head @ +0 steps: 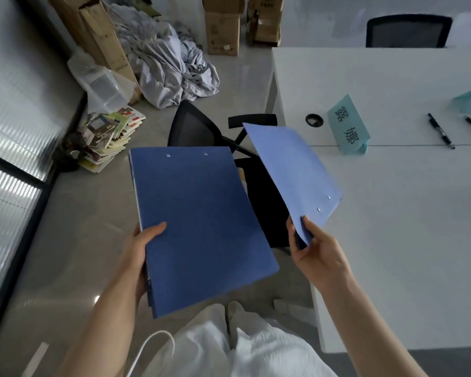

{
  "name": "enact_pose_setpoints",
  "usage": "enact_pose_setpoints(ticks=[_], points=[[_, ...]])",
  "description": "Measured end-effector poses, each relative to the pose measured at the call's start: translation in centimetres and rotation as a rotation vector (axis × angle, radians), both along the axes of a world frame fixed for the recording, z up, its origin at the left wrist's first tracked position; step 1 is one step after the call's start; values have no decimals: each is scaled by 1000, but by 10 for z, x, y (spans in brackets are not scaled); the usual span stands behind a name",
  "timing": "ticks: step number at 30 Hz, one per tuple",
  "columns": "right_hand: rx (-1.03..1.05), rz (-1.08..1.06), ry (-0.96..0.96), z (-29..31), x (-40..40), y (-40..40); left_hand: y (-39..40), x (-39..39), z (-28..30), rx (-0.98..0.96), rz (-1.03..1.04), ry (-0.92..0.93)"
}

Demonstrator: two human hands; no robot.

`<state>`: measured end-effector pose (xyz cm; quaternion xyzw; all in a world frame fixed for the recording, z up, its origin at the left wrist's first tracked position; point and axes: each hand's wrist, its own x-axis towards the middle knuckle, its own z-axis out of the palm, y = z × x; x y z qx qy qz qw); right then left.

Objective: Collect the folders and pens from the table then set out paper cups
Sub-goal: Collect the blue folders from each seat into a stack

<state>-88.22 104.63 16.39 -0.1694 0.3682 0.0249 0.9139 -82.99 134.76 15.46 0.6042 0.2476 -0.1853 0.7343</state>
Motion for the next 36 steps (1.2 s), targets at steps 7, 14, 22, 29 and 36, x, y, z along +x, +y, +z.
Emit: enact_pose_setpoints(ticks=[7,14,22,29,36], points=[[-281,548,-109,0,17,17,16,-2,9,-10,47,-9],[-489,926,-210,2,67,47,67,8,10,-43,153,21],[-712,1243,-221,2,139,139,165,57,-2,-48,159,38],[-708,1305,-175,-13,195,239,266,127,-6,-5,116,65],[-856,1218,-50,-31,242,294,311,204,-9,49,37,86]])
